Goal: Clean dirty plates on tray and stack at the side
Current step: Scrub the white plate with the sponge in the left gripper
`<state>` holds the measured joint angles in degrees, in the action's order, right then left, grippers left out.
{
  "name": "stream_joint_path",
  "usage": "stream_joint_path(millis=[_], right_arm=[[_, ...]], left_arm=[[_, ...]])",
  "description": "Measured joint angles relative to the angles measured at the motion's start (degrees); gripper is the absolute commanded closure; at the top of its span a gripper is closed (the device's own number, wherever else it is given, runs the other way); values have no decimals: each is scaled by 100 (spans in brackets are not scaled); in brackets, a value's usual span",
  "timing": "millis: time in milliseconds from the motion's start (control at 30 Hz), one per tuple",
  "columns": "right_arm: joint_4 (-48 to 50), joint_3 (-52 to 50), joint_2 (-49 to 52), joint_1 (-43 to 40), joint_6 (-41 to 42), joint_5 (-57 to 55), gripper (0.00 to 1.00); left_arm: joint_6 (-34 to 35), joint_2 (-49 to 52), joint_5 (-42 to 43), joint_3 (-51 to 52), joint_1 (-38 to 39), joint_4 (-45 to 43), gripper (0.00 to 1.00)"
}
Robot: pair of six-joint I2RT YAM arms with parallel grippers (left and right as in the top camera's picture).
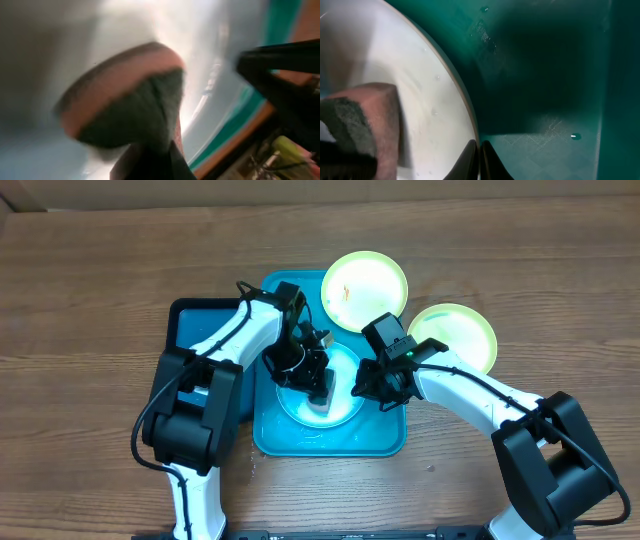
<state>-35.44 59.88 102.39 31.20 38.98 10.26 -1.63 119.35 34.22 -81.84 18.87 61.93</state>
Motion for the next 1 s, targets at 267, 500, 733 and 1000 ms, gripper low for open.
stream_joint_path(millis=[267, 500, 733, 1000], right_arm=[[4, 0, 0, 2, 0, -2, 96], [4, 0, 0, 2, -2, -2, 96], [17, 0, 0, 2, 2, 2, 96], [15, 0, 2, 2, 0, -2, 96]], left_arm=[[-44, -741, -280, -238, -192, 2, 96], [433, -922, -1464, -81, 31, -243, 96], [1134, -920, -2297, 1047, 216, -1410, 96], [1434, -1134, -1926, 1561, 168, -2035, 96]])
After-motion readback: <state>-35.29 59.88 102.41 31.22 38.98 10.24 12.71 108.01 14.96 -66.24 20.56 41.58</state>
